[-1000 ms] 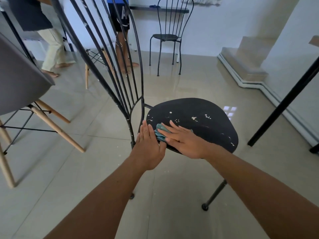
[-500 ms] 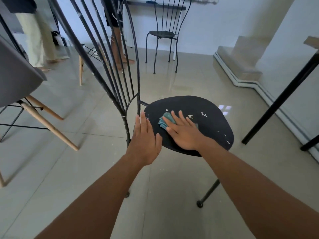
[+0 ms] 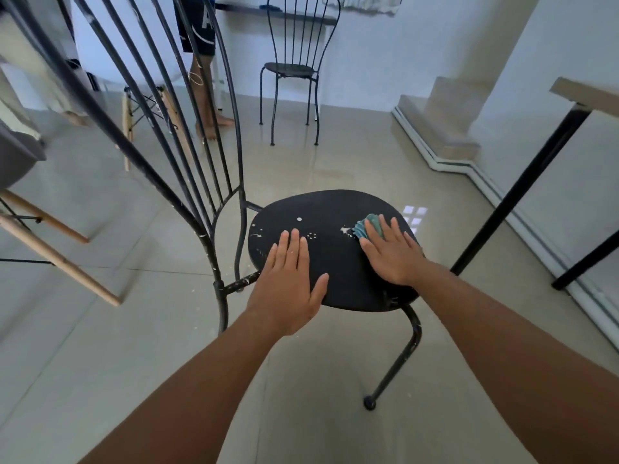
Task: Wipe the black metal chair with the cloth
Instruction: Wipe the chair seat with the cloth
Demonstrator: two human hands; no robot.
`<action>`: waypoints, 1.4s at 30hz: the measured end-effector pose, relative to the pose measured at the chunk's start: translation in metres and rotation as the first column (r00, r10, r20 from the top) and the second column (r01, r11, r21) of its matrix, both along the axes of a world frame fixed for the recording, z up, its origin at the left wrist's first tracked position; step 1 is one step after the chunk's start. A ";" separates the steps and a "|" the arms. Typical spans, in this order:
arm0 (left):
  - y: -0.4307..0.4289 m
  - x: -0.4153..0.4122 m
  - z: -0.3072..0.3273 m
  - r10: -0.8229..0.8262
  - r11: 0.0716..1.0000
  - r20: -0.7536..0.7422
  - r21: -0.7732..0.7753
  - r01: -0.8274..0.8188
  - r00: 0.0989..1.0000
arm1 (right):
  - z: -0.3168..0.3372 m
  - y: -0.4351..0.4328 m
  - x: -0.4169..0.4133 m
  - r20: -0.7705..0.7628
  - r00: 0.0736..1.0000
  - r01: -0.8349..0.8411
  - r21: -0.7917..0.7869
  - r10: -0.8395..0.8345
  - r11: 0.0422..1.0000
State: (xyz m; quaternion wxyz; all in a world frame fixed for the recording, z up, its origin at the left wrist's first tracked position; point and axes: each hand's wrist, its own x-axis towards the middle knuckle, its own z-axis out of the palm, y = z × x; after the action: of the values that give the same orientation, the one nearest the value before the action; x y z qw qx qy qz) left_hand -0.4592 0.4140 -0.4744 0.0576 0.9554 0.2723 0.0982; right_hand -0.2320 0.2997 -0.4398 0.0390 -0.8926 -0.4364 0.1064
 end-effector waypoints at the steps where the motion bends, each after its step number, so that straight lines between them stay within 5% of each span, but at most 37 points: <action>1: -0.001 0.001 0.000 0.002 1.000 -0.008 0.006 -0.002 1.000 | 0.000 0.014 -0.001 0.001 1.000 0.012 0.002 -0.012 1.000; 6: -0.001 0.003 -0.001 0.025 0.998 -0.014 0.050 -0.025 1.000 | 0.000 0.048 -0.028 0.026 0.987 -0.162 0.022 0.161 0.987; 11: 0.000 0.003 0.000 0.009 0.999 -0.017 0.035 -0.008 1.000 | -0.001 -0.012 -0.038 -0.008 0.902 -0.431 0.050 0.432 0.901; 16: 0.002 0.001 0.000 0.001 0.999 -0.019 0.034 -0.001 1.000 | 0.001 -0.032 0.020 0.004 0.957 -0.291 0.018 0.291 0.957; 22: -0.001 0.003 0.001 0.023 0.999 -0.020 0.034 -0.022 1.000 | 0.001 0.042 0.033 0.015 1.000 -0.011 0.013 0.011 1.000; 28: -0.002 0.005 0.003 0.025 0.998 -0.034 0.050 -0.024 0.999 | 0.003 0.083 -0.009 0.021 0.976 -0.219 0.020 0.218 0.976; 33: 0.001 0.004 0.000 0.009 0.998 -0.039 0.063 -0.006 0.999 | -0.003 0.021 -0.035 0.008 0.899 -0.438 0.054 0.439 0.897; 39: 0.002 0.005 -0.001 0.026 0.998 -0.030 0.060 -0.024 0.999 | 0.001 -0.024 0.003 -0.001 0.942 -0.334 -0.024 0.335 0.942; 42: 0.001 0.004 0.000 0.023 0.998 -0.034 0.053 -0.021 0.999 | 0.005 -0.028 0.008 0.014 0.911 -0.412 0.001 0.412 0.911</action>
State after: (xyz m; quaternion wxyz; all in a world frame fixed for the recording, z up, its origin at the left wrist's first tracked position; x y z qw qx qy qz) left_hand -0.4549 0.4155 -0.4747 0.0263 0.9551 0.2813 0.0893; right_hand -0.2235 0.2720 -0.4352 0.0145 -0.7813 -0.6151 0.1052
